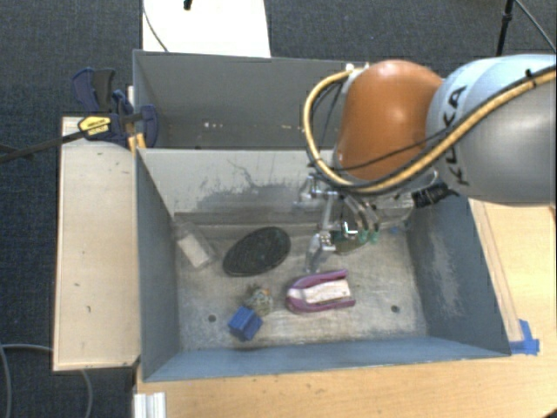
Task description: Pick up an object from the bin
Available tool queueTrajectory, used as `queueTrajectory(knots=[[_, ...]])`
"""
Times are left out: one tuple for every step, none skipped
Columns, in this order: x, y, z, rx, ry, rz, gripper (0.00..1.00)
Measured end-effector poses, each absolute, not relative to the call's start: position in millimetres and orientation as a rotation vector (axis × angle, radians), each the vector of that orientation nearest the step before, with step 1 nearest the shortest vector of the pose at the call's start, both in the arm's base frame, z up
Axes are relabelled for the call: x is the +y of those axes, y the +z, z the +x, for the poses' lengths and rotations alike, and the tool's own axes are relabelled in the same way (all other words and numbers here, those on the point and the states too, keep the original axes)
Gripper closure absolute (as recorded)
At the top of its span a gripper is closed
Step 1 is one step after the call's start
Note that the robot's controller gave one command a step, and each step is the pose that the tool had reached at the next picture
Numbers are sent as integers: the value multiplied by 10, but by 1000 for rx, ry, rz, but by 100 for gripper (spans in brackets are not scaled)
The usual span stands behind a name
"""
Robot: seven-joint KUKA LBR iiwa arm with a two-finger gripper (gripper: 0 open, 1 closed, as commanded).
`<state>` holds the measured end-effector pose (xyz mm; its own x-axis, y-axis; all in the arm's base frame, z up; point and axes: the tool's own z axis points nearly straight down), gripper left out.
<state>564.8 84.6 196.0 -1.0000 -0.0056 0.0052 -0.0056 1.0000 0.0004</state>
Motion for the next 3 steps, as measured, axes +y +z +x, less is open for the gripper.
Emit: queueTrajectory(knots=[[1339,813,5761,-3141,0,142,0],[1329,838,5759,-3142,-2,131,100],[1572,2323,5786,-3128,-3,381,100]])
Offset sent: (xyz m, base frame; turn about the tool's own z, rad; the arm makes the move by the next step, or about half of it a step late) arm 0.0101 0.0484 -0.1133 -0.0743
